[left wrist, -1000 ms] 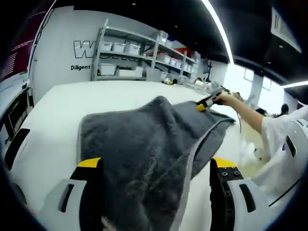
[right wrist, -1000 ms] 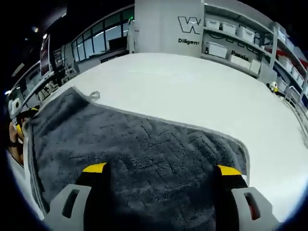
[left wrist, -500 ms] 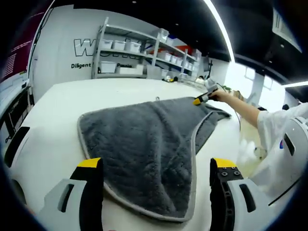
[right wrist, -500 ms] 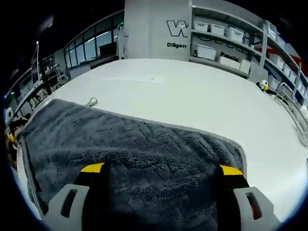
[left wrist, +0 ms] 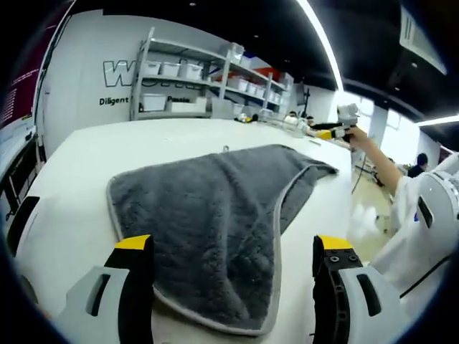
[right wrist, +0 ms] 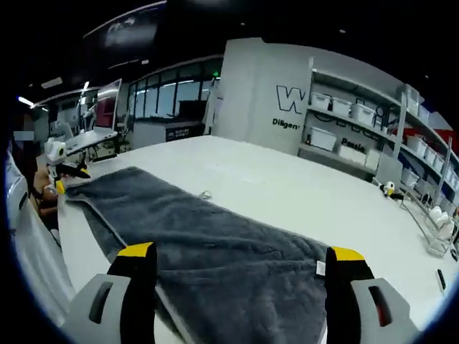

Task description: Open the folded towel by lifting each exposed corner and separating the folded layers until the towel lies flat within the target outline without major curled edges

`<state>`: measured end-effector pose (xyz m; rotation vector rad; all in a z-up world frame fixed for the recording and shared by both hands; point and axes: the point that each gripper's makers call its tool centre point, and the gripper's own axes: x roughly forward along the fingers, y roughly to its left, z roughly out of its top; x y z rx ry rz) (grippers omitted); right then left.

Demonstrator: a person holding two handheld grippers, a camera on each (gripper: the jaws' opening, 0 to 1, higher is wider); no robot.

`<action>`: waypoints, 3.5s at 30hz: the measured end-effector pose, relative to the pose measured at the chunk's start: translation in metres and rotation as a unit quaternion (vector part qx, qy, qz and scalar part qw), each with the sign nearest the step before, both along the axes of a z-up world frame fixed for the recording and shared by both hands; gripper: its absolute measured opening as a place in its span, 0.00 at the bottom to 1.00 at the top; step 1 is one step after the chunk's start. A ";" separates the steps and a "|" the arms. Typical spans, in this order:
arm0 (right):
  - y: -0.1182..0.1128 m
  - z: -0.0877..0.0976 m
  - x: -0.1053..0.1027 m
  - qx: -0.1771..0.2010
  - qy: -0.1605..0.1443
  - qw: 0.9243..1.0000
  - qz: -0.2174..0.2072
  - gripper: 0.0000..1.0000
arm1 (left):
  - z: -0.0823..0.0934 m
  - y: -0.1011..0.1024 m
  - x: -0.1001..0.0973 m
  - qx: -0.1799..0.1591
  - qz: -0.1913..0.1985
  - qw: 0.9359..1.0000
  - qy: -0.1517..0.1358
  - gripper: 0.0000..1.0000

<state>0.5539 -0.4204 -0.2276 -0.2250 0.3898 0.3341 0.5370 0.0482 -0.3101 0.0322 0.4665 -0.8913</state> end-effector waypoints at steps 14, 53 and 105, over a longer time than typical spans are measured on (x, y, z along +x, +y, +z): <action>0.049 -0.029 -0.121 -0.046 0.006 0.999 0.014 0.99 | 0.002 -0.013 -0.034 0.019 -0.064 0.998 -0.019 0.90; 0.061 -0.100 -0.038 -0.120 0.022 0.988 0.093 0.07 | -0.010 -0.037 -0.037 0.048 -0.132 0.982 -0.126 0.24; 0.036 -0.077 -0.146 0.039 -0.062 0.997 -0.006 0.53 | 0.054 0.002 -0.047 -0.094 -0.073 0.987 -0.112 0.63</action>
